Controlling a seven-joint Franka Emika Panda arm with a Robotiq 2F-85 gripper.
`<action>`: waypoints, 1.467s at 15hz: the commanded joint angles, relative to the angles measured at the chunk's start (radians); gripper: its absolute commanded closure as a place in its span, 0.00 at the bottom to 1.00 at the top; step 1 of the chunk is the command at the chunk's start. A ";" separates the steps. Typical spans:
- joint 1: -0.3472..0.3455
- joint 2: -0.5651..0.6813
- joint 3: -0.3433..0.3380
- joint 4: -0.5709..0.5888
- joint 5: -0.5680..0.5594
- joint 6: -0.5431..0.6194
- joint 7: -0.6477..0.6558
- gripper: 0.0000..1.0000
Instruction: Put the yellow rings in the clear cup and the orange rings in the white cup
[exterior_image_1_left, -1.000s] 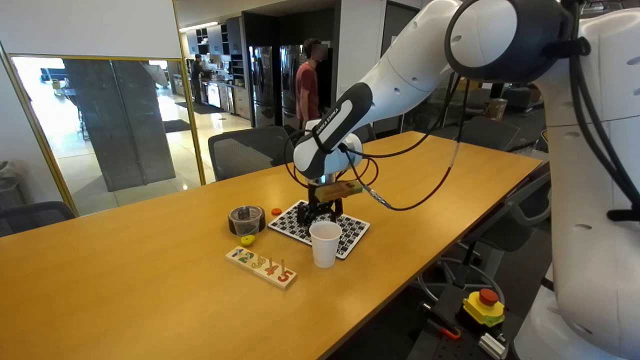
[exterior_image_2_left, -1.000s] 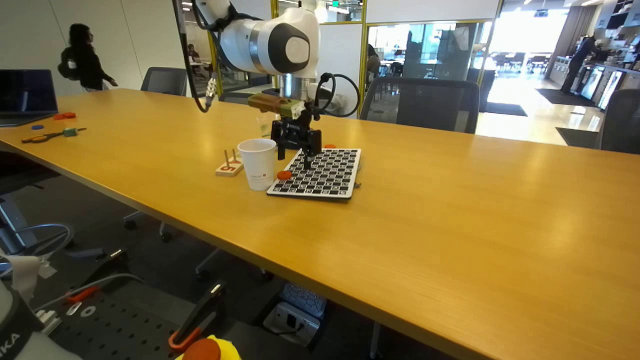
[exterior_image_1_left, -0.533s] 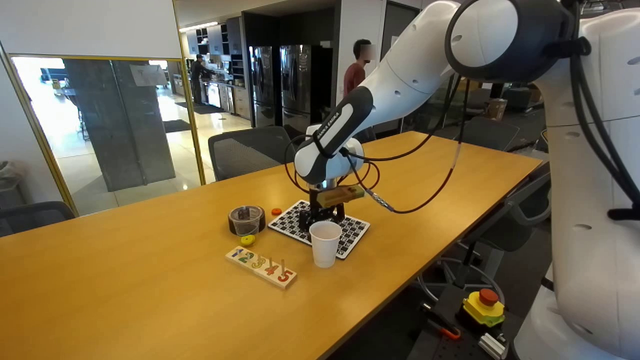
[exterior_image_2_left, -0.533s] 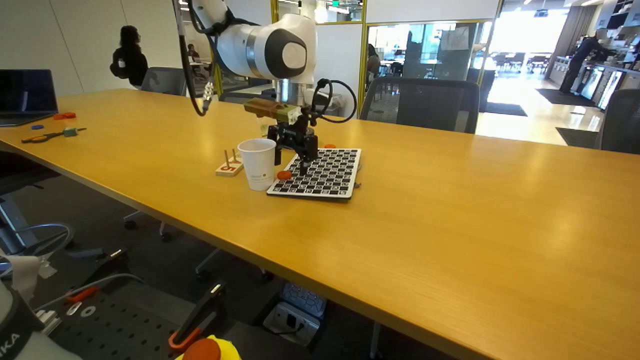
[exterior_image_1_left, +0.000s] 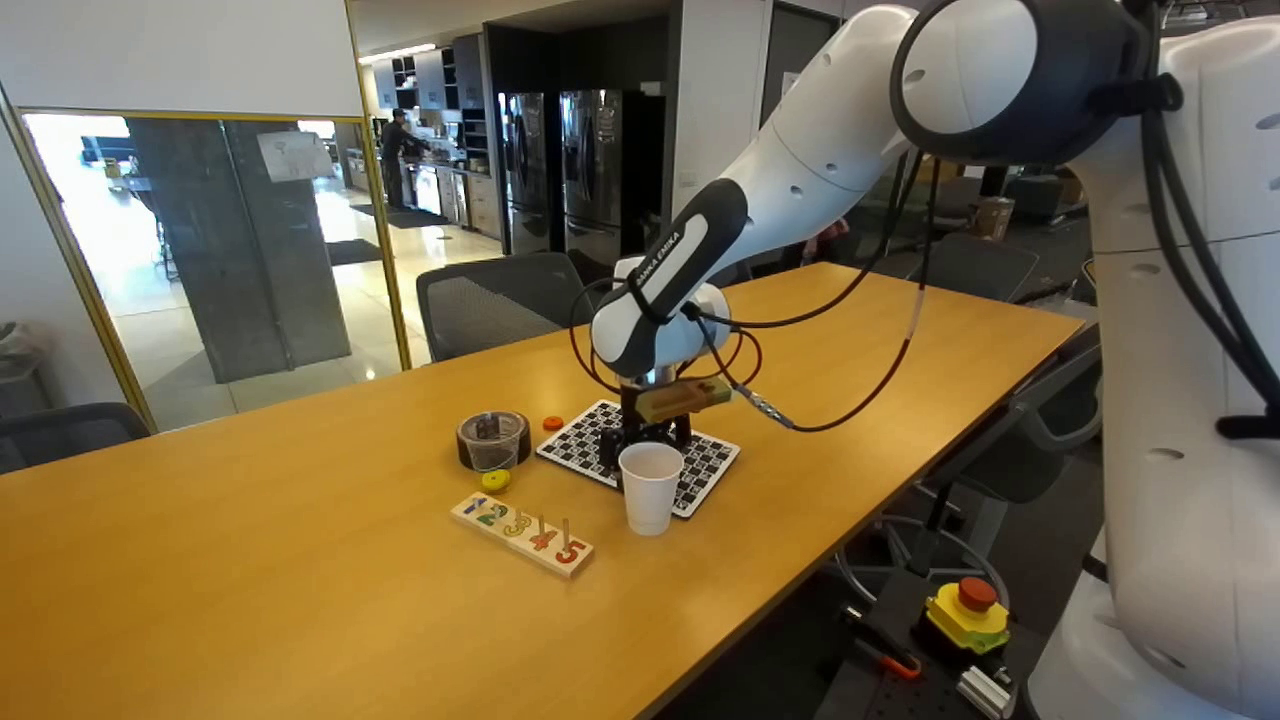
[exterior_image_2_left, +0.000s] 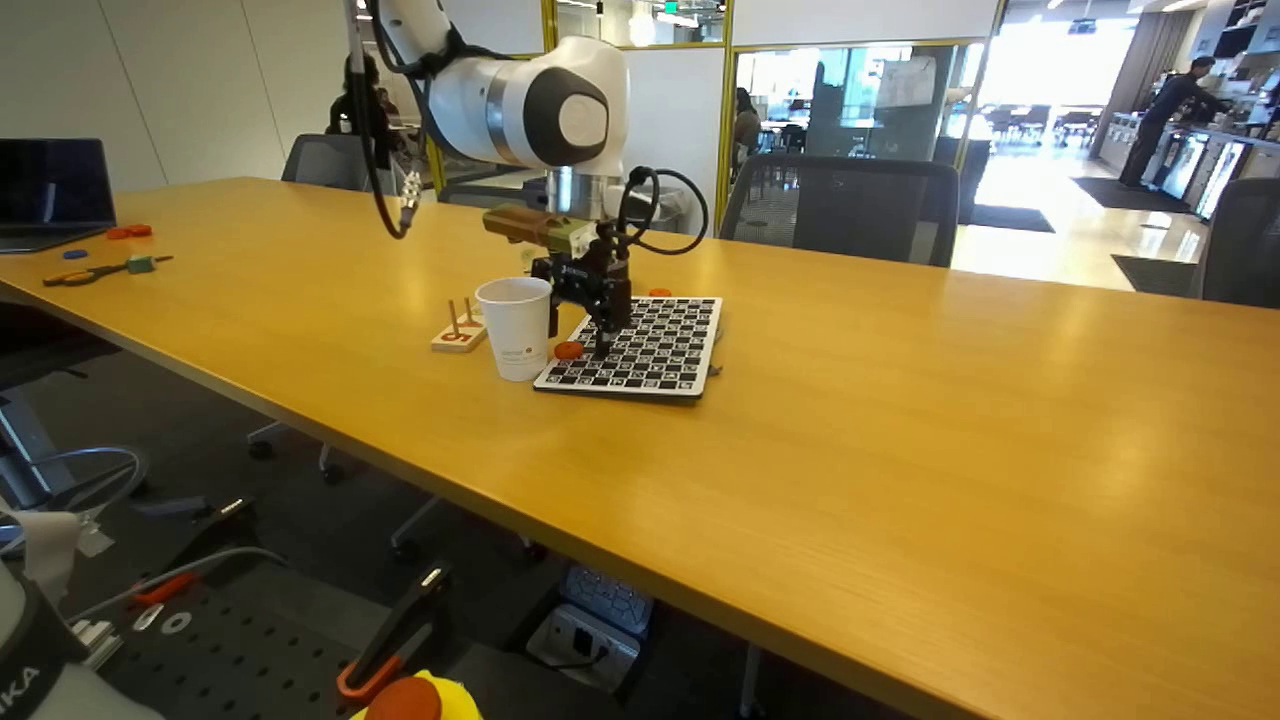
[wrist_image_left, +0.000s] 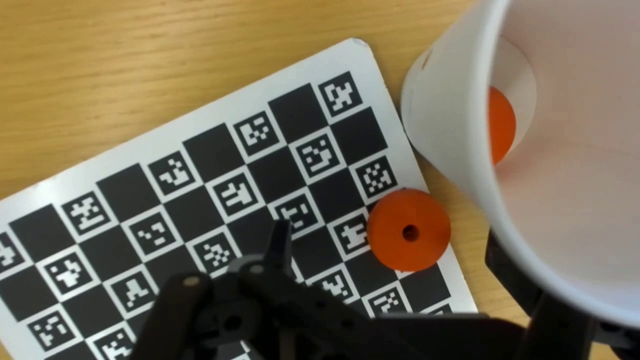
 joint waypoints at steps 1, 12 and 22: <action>0.010 -0.028 -0.002 -0.046 -0.005 0.060 0.030 0.00; 0.013 -0.036 -0.005 -0.073 -0.006 0.102 0.058 0.25; 0.033 -0.073 -0.030 -0.079 -0.058 0.082 0.145 0.83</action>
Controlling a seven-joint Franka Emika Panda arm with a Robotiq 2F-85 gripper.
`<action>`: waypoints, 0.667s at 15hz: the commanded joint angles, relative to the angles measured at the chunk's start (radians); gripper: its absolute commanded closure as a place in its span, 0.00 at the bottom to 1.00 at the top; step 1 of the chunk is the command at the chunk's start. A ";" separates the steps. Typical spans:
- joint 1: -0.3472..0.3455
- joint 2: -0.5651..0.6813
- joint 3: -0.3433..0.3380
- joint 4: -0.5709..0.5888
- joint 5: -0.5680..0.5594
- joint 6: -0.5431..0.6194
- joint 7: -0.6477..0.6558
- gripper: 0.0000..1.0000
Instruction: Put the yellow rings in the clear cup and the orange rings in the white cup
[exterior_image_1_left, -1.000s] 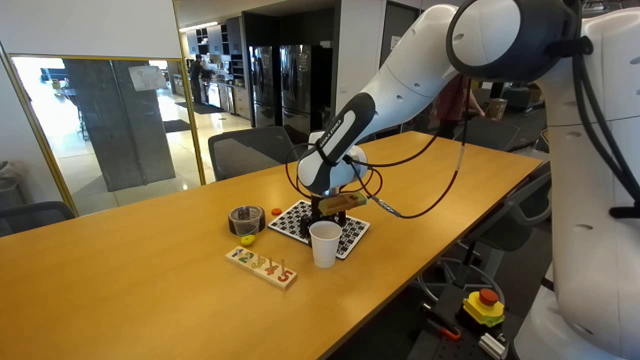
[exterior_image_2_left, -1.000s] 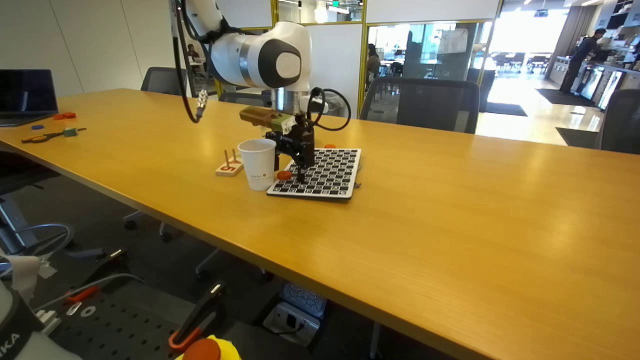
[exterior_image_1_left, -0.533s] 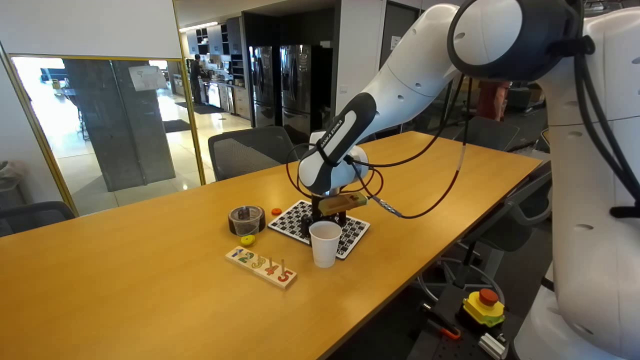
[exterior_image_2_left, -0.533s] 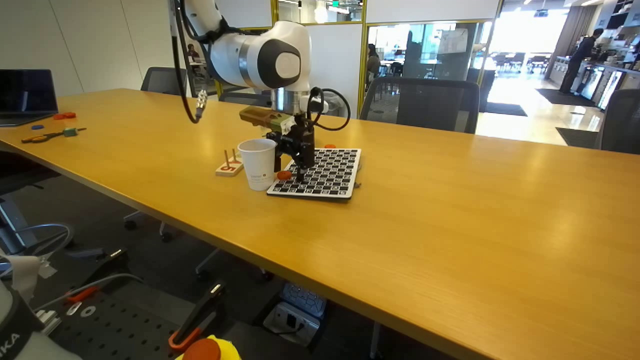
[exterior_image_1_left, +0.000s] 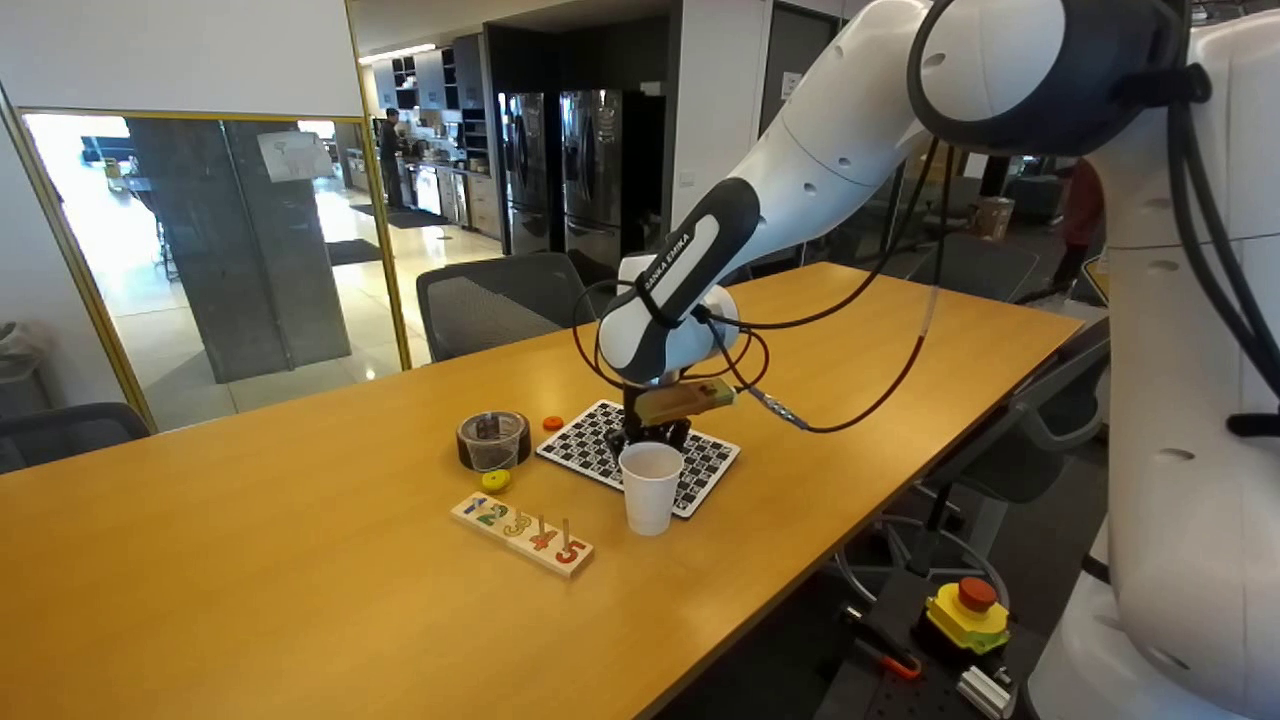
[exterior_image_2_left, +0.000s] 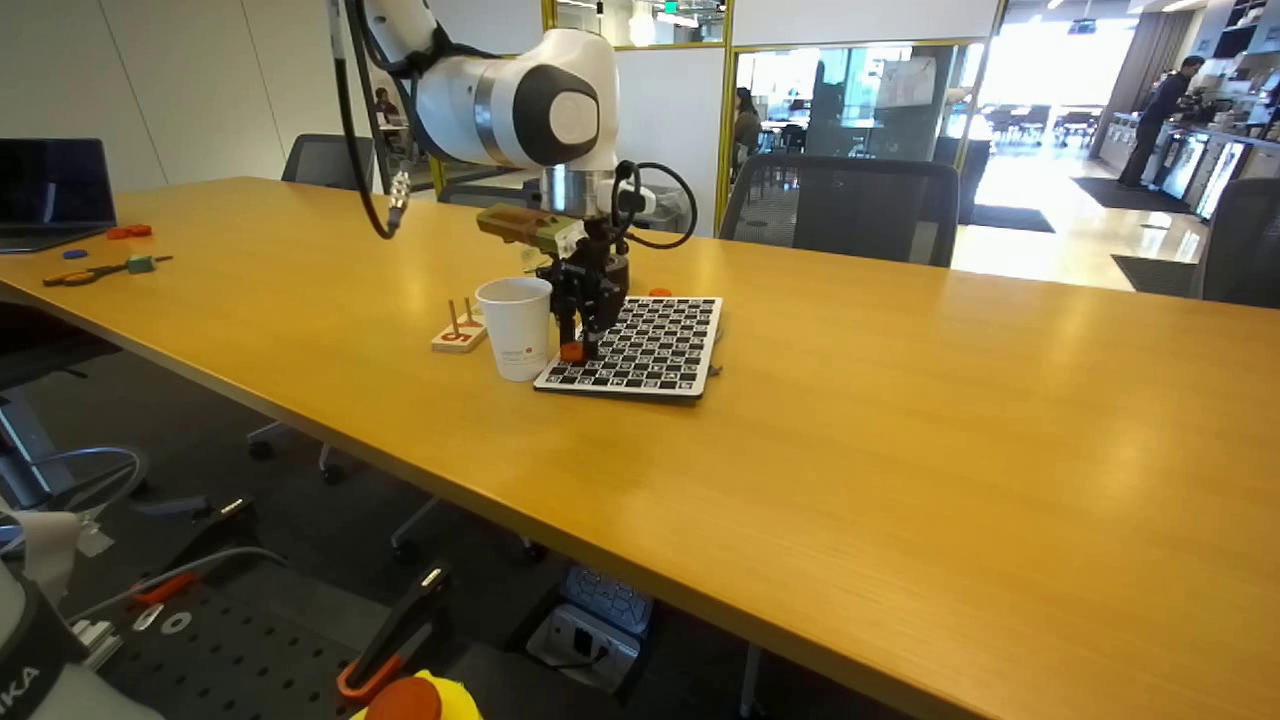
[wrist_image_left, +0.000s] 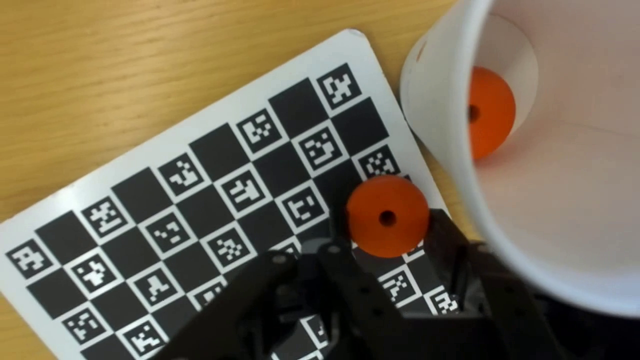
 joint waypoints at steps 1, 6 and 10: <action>0.022 -0.044 -0.025 -0.028 -0.036 0.003 0.073 0.83; 0.040 -0.130 -0.077 -0.016 -0.122 -0.016 0.225 0.83; 0.040 -0.215 -0.092 -0.016 -0.209 -0.025 0.366 0.83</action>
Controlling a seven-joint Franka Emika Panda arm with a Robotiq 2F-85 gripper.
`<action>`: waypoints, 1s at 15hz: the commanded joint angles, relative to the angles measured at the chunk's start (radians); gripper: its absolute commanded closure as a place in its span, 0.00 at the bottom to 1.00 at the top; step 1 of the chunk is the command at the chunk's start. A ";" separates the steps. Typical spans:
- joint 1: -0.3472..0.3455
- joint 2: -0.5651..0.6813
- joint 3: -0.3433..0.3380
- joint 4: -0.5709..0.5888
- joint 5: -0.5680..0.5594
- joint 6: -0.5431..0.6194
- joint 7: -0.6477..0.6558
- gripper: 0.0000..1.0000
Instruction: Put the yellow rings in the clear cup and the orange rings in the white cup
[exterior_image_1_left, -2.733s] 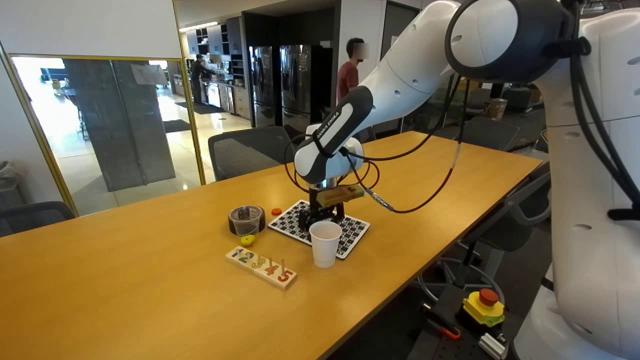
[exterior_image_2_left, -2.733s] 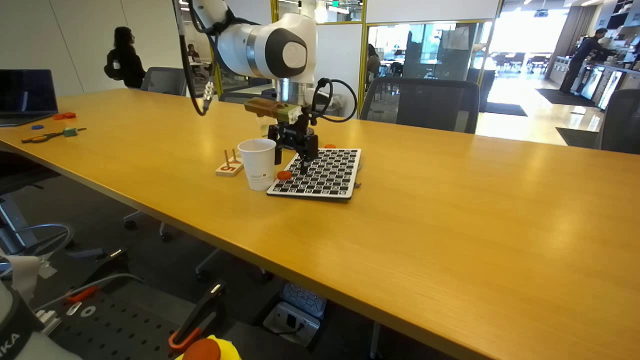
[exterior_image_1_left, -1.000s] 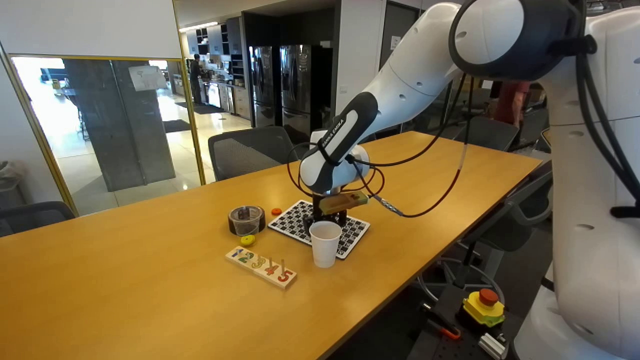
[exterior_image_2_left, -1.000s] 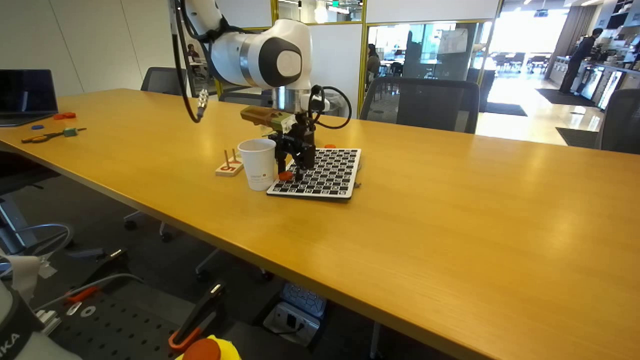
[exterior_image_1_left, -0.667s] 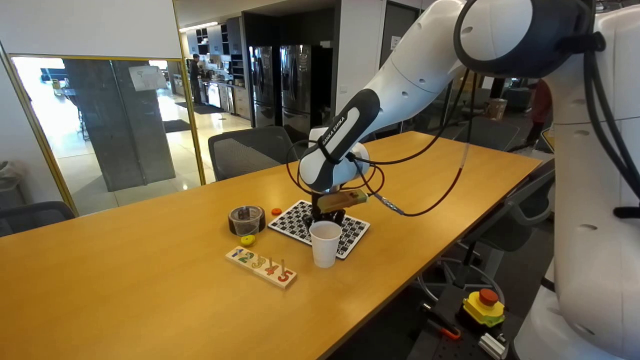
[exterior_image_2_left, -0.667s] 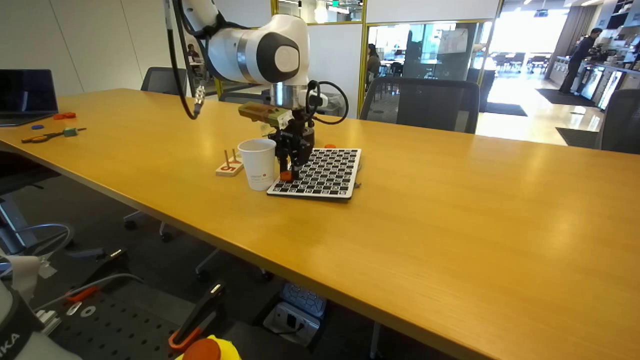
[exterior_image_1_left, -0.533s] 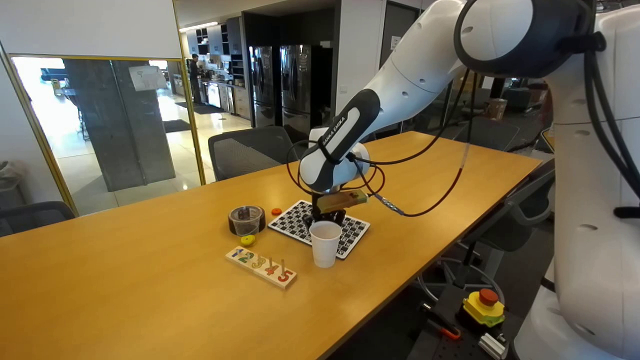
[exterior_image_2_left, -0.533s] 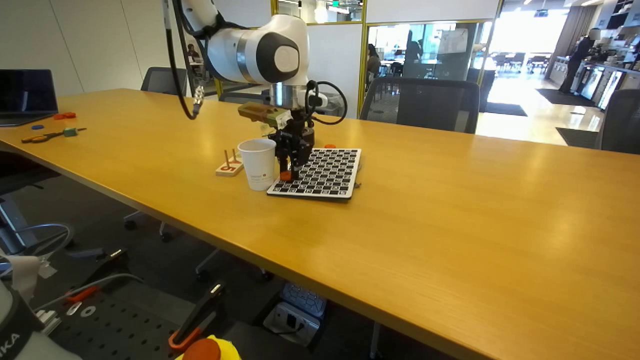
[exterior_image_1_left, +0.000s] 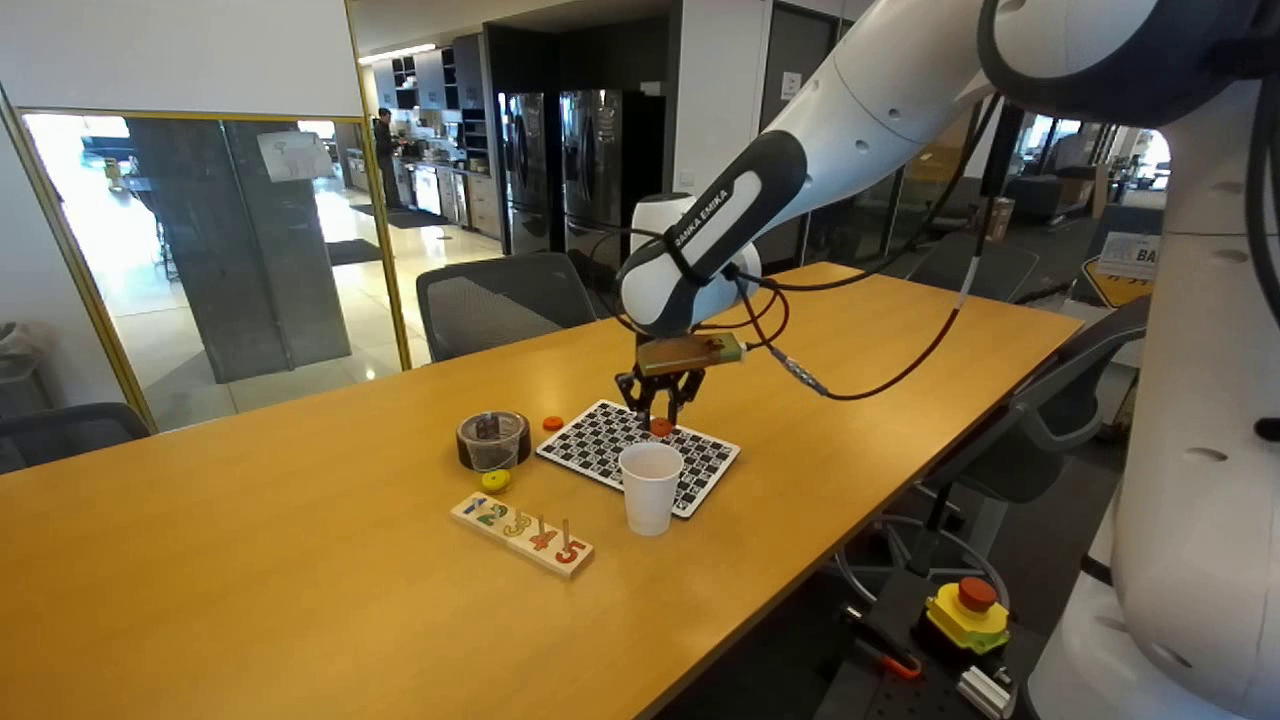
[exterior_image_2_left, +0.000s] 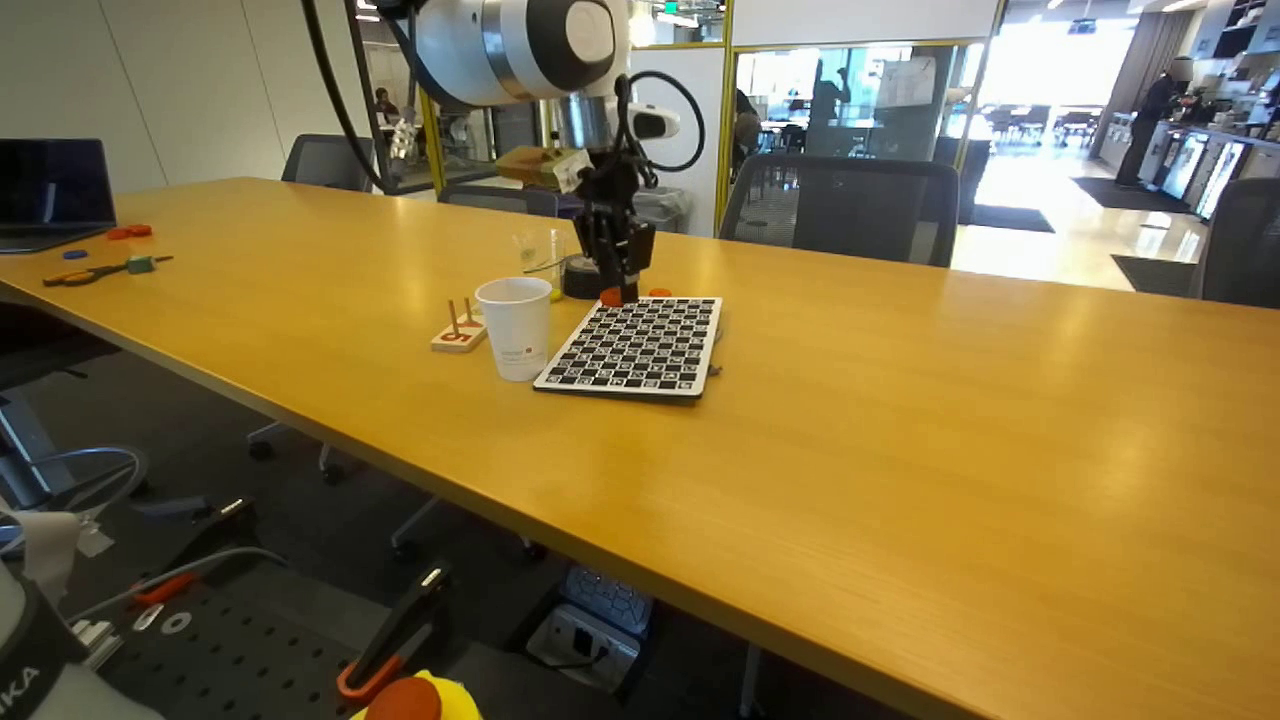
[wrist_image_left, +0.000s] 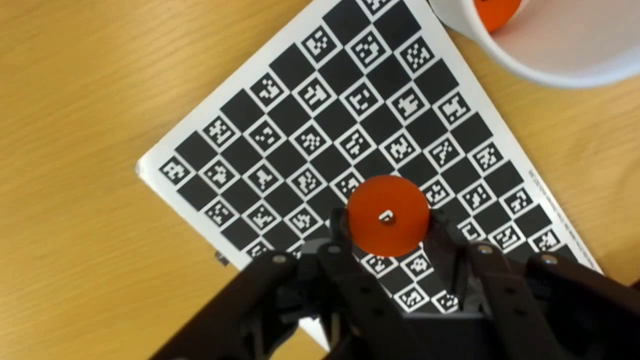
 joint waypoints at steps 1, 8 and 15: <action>0.016 -0.109 -0.014 -0.018 -0.071 -0.035 0.134 0.83; -0.010 -0.212 0.050 -0.020 0.082 -0.231 0.083 0.83; -0.020 -0.196 0.063 -0.023 0.345 -0.267 -0.111 0.83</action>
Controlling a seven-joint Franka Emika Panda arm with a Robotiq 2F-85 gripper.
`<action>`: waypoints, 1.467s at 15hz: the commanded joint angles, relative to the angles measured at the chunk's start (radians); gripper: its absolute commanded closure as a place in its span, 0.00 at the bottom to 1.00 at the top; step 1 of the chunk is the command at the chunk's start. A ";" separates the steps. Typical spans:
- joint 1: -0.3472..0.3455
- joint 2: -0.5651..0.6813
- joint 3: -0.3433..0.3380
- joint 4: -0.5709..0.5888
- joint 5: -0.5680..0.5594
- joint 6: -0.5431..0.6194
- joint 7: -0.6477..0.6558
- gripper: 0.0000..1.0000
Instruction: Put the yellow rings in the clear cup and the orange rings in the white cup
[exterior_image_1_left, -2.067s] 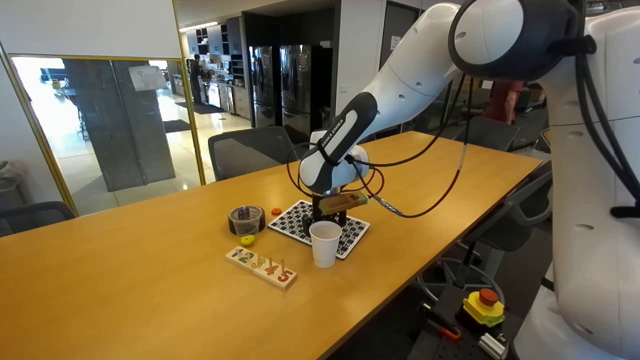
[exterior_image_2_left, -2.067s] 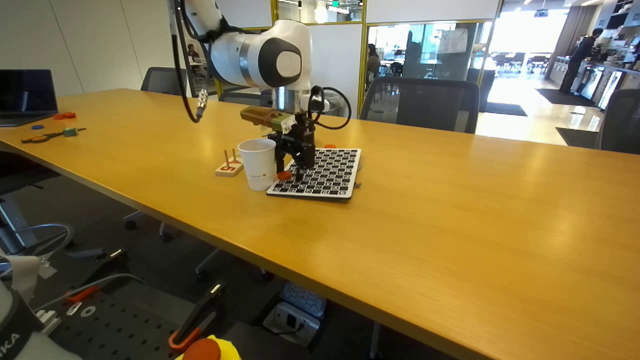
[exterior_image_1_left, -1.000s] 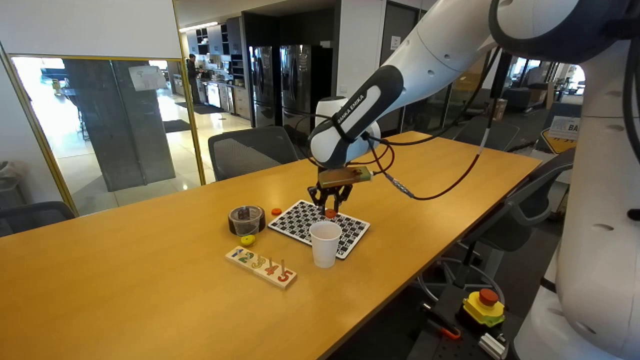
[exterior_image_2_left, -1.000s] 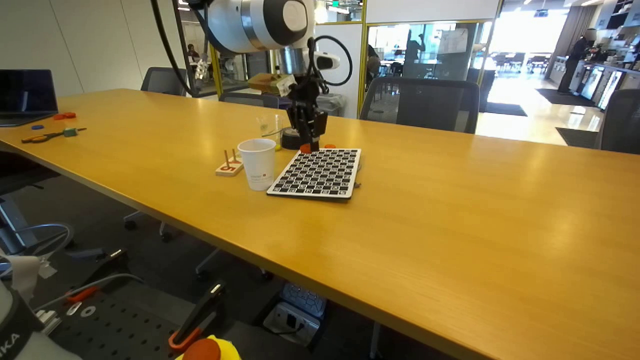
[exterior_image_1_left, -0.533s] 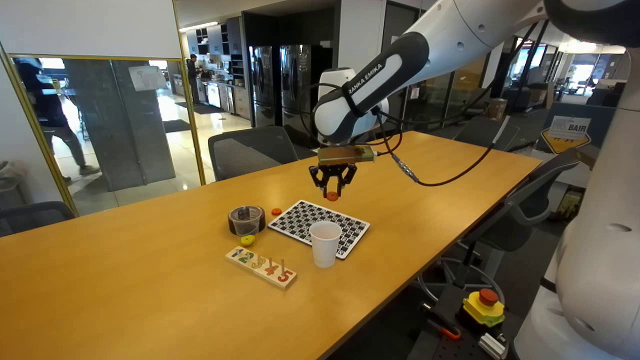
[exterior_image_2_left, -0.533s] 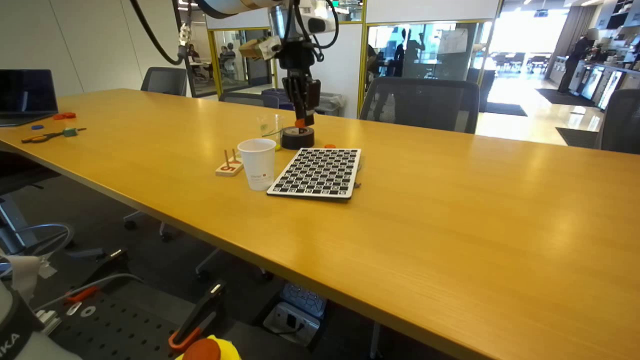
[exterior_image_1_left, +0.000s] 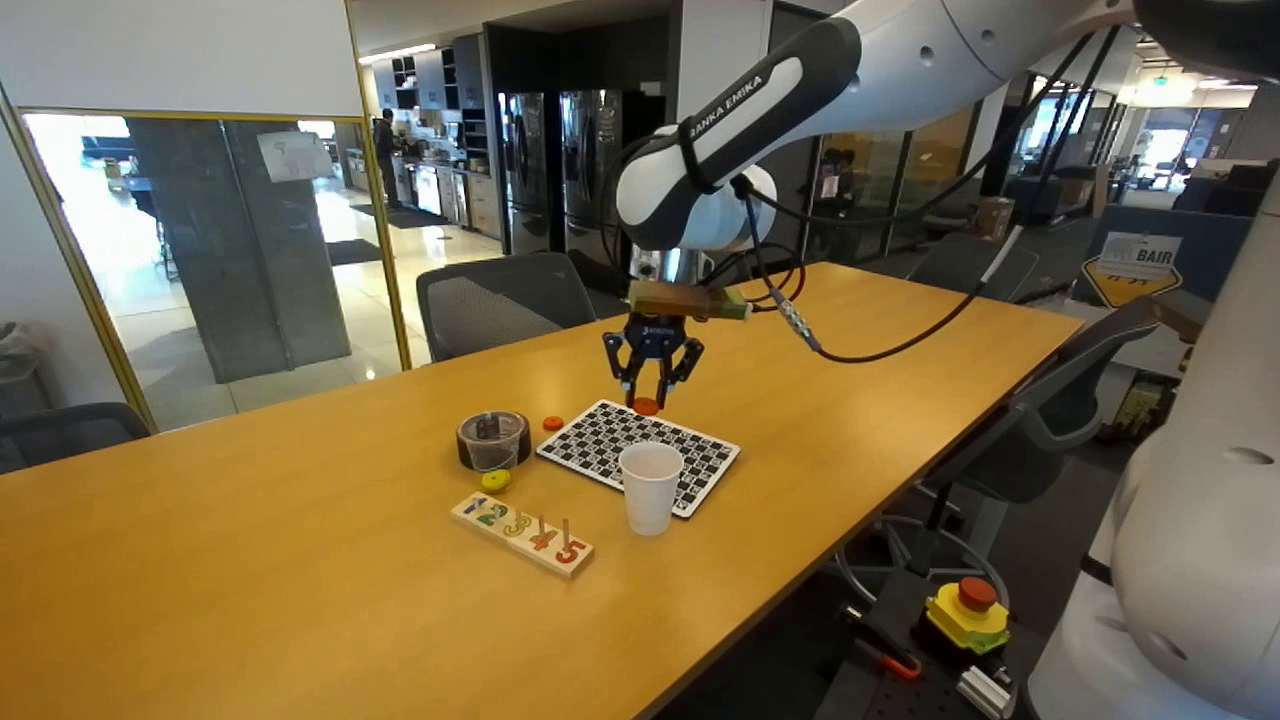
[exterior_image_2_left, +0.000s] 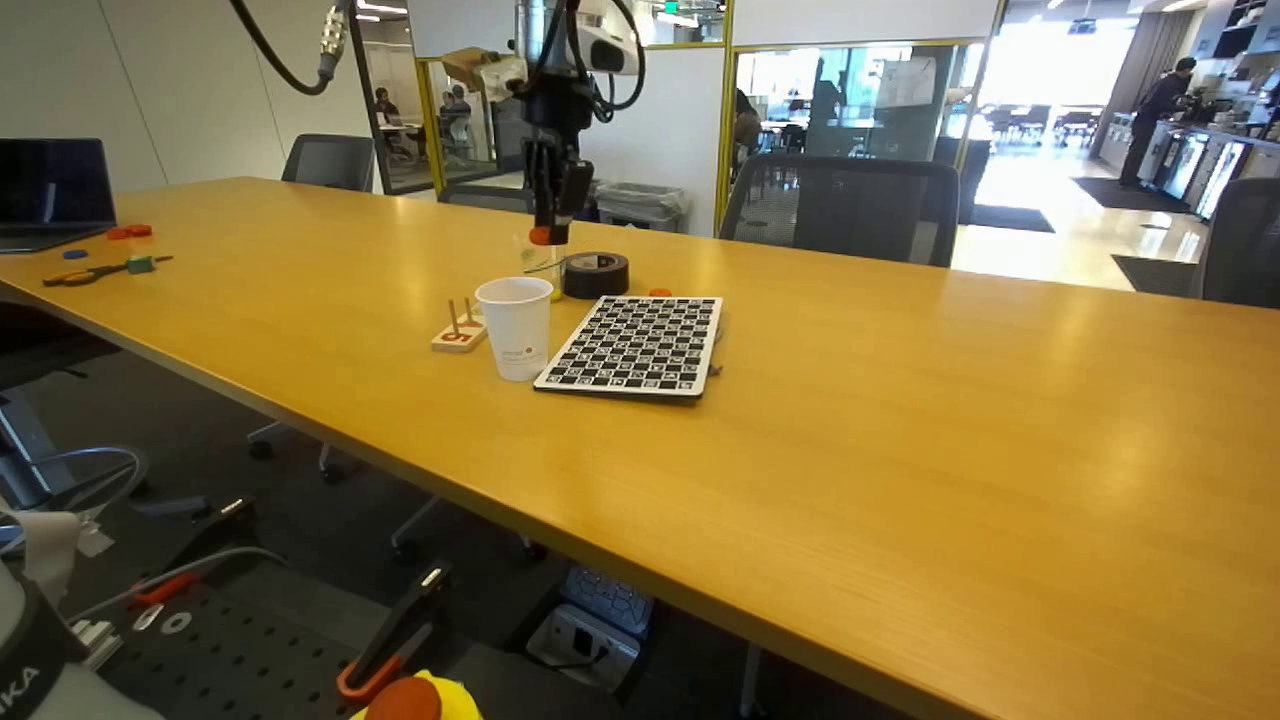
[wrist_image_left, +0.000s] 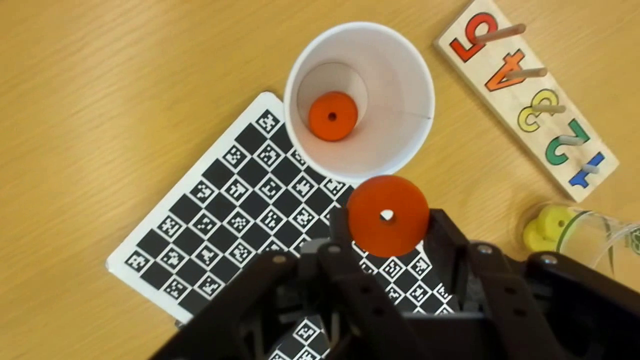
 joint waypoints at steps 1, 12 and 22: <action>-0.019 -0.008 0.014 -0.014 0.099 -0.027 -0.083 0.83; -0.017 0.011 0.023 -0.040 0.165 -0.094 -0.149 0.83; -0.036 0.065 0.001 0.042 0.078 0.006 0.041 0.00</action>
